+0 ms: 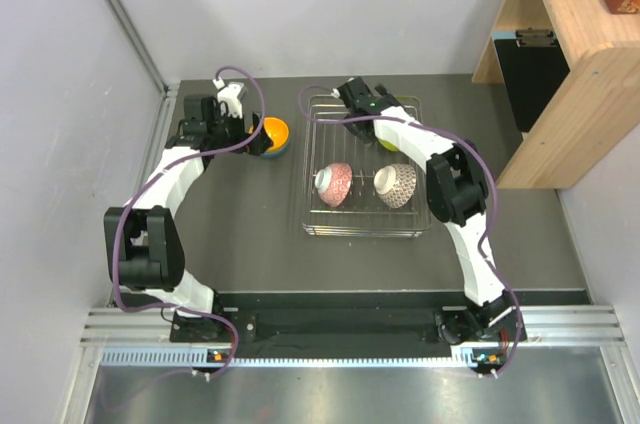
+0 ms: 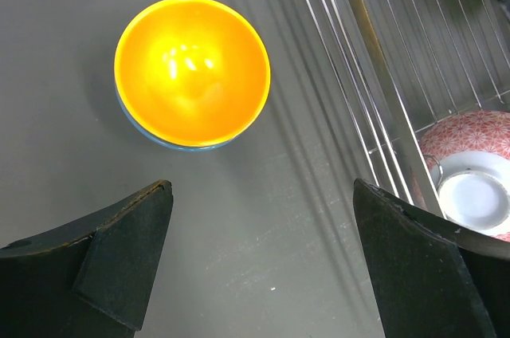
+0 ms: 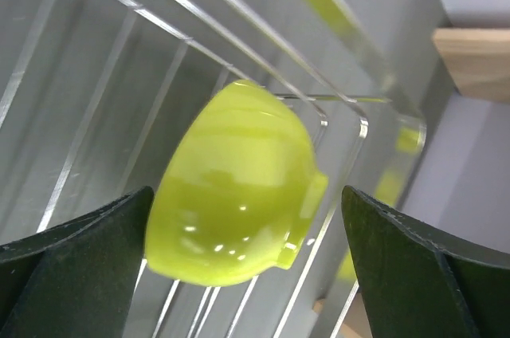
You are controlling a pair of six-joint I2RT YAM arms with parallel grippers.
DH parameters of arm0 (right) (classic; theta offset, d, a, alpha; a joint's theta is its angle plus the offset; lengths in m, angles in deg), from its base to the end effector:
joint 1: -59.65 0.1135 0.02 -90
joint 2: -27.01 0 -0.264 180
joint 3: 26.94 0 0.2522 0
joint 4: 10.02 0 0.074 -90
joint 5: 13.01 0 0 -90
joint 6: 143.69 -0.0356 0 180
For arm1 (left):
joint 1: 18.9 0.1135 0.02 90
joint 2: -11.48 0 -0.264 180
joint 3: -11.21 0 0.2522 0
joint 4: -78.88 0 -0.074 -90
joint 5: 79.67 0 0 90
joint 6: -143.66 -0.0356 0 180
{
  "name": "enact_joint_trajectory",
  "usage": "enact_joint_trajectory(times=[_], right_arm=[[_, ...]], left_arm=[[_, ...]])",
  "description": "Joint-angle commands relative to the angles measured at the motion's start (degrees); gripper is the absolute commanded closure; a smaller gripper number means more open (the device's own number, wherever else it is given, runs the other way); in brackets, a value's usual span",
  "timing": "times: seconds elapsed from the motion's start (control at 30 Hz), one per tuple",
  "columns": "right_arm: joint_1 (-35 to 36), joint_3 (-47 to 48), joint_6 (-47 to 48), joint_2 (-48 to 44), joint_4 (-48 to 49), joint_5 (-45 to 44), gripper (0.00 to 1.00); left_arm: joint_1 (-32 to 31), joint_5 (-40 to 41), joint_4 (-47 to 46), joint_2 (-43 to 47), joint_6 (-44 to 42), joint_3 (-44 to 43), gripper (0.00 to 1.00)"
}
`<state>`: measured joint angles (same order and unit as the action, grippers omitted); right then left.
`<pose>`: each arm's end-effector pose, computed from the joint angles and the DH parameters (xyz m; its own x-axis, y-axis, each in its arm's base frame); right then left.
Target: Load the bowls into the dish rack
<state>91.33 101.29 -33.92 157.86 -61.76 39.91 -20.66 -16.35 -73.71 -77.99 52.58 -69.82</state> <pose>0.4404 0.2466 0.2184 -0.6102 -0.6937 -0.3826 -0.3469 0.6682 -0.6582 0.3521 -0.0268 0.2785 -0.5779 0.0346 -0.8154 0.4022 0.8814 -0.2476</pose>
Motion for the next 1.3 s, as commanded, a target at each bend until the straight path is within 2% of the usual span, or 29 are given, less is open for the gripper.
enact_joint_trajectory(times=[0.0,0.23,0.57,0.83,1.27], right_arm=[[1.2,3.3,0.1,-0.2,-0.7,2.8,0.0],[1.9,3.3,-0.8,-3.5,-0.9,7.1,0.0],[3.5,2.6,-2.1,-7.4,-0.6,9.0,0.0],[3.5,1.5,0.0,-6.9,3.7,-1.6,0.0],[0.8,-0.3,2.2,-4.9,6.2,-8.2,0.0]], left_arm=[[0.4,-1.4,-2.5,2.6,0.6,0.0,0.01],[0.4,-1.5,-2.5,2.5,0.6,-0.1,0.01],[0.4,0.5,-2.4,1.9,-0.6,-0.5,0.01],[0.4,5.0,-2.0,-2.5,-3.6,-2.1,0.01],[0.4,9.6,-1.7,-9.9,-6.3,-5.4,0.01]])
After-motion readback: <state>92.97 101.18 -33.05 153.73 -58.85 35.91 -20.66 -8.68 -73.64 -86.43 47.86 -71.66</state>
